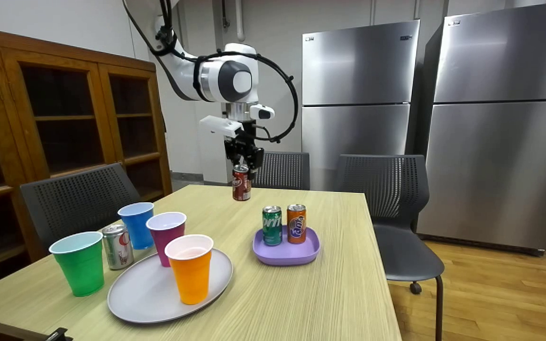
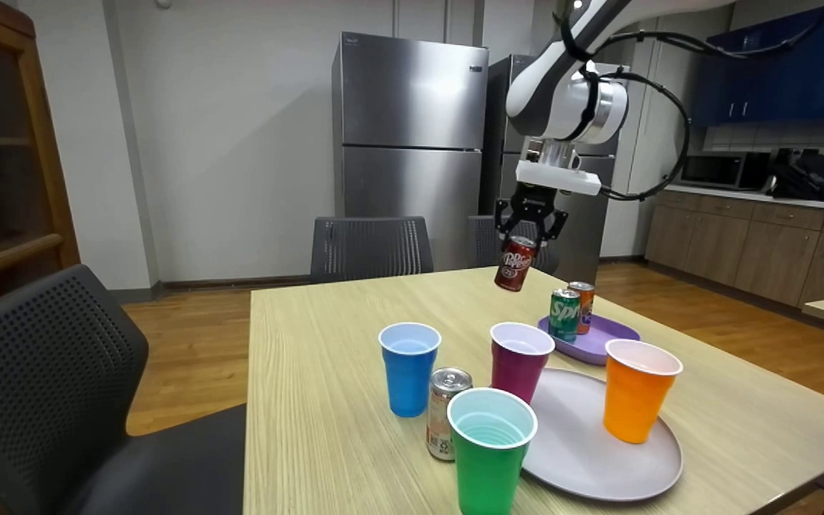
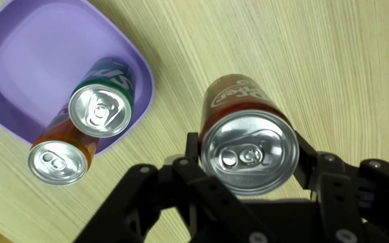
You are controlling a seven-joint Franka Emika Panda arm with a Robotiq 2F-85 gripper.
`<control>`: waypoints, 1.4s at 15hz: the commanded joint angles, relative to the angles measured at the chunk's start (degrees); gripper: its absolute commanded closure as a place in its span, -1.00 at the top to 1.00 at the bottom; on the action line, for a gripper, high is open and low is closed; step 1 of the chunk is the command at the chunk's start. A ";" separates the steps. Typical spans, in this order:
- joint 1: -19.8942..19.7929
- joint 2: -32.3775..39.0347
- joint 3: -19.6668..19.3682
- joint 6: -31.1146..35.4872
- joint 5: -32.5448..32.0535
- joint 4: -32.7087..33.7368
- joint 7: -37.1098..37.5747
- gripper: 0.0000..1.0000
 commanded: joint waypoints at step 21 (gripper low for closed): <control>-5.90 -12.87 -7.18 -6.10 -4.89 -10.38 -5.58 -0.21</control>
